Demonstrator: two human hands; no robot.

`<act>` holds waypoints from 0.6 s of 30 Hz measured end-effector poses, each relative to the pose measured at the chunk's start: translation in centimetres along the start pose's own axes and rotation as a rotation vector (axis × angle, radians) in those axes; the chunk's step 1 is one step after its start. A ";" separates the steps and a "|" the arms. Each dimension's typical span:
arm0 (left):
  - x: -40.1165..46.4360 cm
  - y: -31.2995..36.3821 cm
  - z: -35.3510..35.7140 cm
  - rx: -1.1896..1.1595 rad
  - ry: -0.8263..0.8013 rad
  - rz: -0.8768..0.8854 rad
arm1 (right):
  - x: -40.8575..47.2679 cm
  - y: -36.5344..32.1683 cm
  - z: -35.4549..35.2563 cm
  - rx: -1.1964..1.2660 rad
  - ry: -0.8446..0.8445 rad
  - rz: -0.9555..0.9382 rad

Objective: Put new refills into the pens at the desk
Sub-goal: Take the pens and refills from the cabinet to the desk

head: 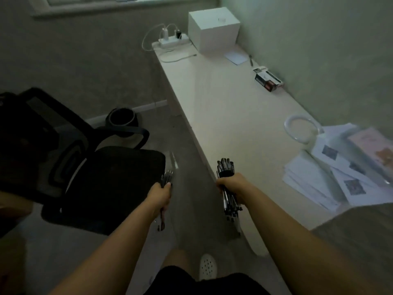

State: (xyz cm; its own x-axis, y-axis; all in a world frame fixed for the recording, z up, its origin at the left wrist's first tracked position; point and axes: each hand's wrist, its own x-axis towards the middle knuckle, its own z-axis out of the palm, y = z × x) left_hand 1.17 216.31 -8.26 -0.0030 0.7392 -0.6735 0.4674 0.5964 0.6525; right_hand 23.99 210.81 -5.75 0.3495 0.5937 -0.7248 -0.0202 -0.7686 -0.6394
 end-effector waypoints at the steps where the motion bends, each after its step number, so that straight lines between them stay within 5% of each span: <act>1: 1.4 1.6 0.4 0.027 0.001 0.013 | 1.1 -1.0 -0.5 0.027 0.007 0.011; 18: 27.2 28.3 9.2 0.676 -0.265 0.408 | 20.7 -12.5 -3.3 0.460 0.443 0.225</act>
State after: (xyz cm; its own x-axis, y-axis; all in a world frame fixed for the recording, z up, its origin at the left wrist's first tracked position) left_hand 22.42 250.42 -11.35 0.4505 0.7081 -0.5436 0.8169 -0.0814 0.5710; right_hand 34.58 231.96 -11.90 0.6390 0.2021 -0.7421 -0.5000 -0.6241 -0.6005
